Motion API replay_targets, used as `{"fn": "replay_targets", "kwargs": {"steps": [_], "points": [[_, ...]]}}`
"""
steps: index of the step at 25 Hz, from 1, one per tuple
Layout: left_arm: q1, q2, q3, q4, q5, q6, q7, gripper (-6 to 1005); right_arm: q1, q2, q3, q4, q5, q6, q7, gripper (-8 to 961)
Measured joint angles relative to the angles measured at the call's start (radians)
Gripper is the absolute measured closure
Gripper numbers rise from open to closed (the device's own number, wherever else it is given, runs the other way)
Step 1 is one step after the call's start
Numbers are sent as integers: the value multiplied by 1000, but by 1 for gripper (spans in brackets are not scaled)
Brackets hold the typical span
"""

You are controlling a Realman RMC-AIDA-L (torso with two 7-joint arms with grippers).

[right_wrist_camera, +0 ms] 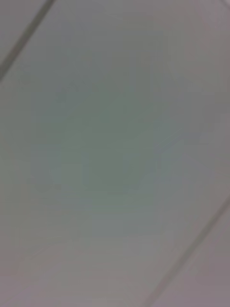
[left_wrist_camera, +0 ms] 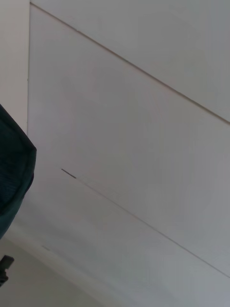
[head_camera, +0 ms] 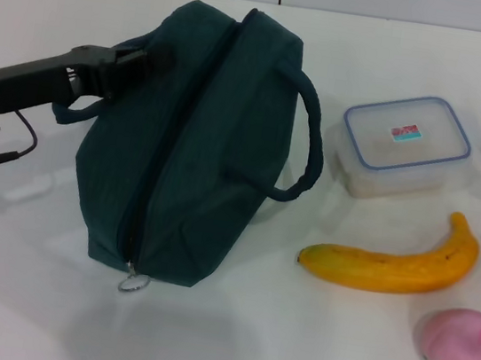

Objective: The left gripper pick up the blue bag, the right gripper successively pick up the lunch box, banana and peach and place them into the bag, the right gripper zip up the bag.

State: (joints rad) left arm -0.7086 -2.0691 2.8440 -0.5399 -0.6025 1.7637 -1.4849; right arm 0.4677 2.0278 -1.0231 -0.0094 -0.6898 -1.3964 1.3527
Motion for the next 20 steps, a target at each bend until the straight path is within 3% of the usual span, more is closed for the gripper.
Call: {"fn": "replay_targets", "kwargs": {"steps": [6, 20], "points": [[3, 0, 0, 0, 2, -1, 7, 959, 1, 0, -4, 5, 24, 84, 139, 240], [-2, 4, 0, 0, 10, 0, 17, 959, 93, 0, -106, 27, 15, 255, 357, 251]]}}
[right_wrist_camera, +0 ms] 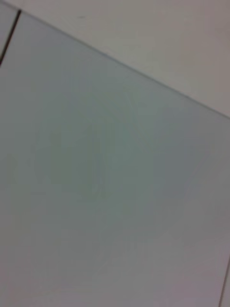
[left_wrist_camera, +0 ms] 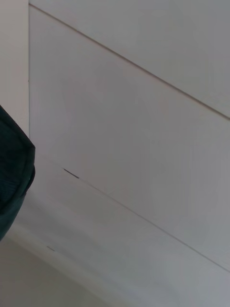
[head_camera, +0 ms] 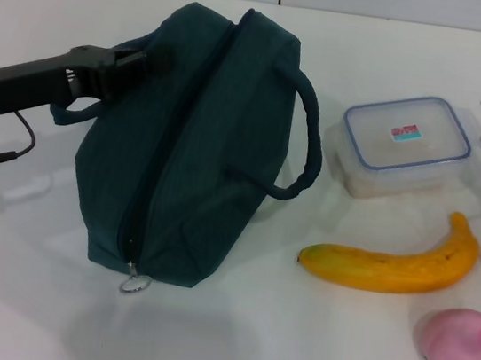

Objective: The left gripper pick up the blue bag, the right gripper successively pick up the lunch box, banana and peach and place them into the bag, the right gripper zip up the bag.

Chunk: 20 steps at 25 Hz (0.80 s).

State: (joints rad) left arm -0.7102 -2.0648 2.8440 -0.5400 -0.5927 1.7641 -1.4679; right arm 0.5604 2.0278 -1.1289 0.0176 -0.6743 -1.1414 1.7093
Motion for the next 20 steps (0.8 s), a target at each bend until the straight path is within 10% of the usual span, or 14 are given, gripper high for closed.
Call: {"fn": "replay_targets", "kwargs": {"steps": [20], "points": [[-3, -14, 0, 0, 23, 1, 36, 959, 88, 0, -1, 45, -24, 19, 60, 267]]}}
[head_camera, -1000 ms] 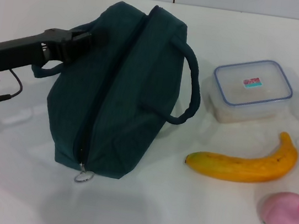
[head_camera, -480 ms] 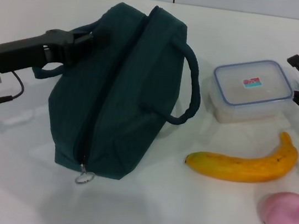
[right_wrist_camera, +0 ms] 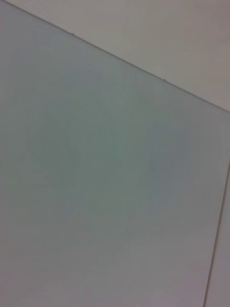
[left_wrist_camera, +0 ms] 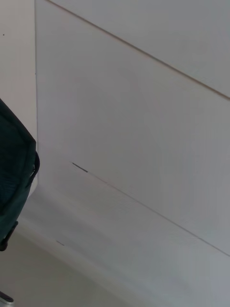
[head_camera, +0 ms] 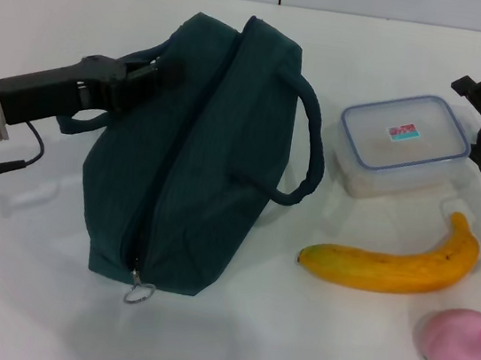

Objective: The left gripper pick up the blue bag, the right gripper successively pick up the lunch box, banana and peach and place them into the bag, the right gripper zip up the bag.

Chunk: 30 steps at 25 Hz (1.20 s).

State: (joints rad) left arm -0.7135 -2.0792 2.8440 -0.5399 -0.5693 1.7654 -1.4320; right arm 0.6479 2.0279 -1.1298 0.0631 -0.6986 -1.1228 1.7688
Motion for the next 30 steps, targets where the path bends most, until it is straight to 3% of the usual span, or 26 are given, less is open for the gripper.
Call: {"fn": "replay_targets", "kwargs": {"steps": [9, 26, 30], "points": [[1, 0, 0, 25, -6, 0, 18, 959, -4, 0, -1, -6, -17, -3, -3, 274], [20, 4, 0, 65, -36, 0, 75, 959, -22, 0, 3, -23, -40, -12, -38, 836], [29, 1, 0, 77, -48, 1, 95, 959, -26, 0, -1, -26, -40, -14, -73, 843]]}}
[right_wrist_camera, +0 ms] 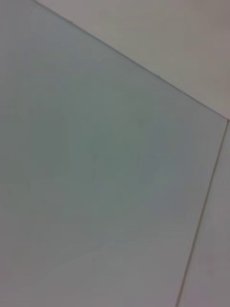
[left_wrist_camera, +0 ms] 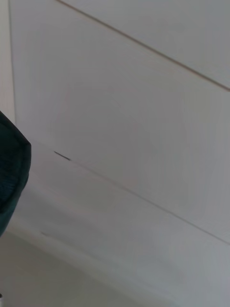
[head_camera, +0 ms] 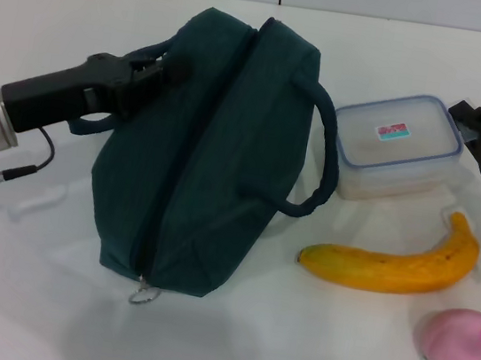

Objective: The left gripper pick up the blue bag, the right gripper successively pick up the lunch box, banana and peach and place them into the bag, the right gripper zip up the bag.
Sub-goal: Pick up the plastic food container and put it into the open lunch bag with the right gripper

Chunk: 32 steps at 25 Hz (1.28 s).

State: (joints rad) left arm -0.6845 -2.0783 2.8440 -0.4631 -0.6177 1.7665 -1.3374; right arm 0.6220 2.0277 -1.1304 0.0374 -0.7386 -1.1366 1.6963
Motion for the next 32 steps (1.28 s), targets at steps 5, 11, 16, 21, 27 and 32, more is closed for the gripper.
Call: {"fn": "replay_targets", "kwargs": {"steps": [5, 11, 16, 21, 27, 32], "points": [[11, 5, 0, 54, -16, 10, 59, 959, -30, 0, -3, -43, -8, -29, -100, 852], [13, 1, 0, 65, -22, 28, 113, 959, -80, 0, -9, -123, -9, -143, -346, 856], [8, 0, 0, 67, -23, 54, 122, 959, -92, -4, -9, -144, -8, -288, -525, 855], [4, -2, 0, 78, -25, 37, 124, 959, -90, -7, -15, -204, -9, -325, -596, 856], [2, -3, 0, 95, -38, -16, 128, 959, -70, -8, -19, -293, 0, -393, -599, 856], [5, -6, 0, 115, -40, -58, 150, 959, 10, -4, -14, -329, 5, -486, -561, 856]]}}
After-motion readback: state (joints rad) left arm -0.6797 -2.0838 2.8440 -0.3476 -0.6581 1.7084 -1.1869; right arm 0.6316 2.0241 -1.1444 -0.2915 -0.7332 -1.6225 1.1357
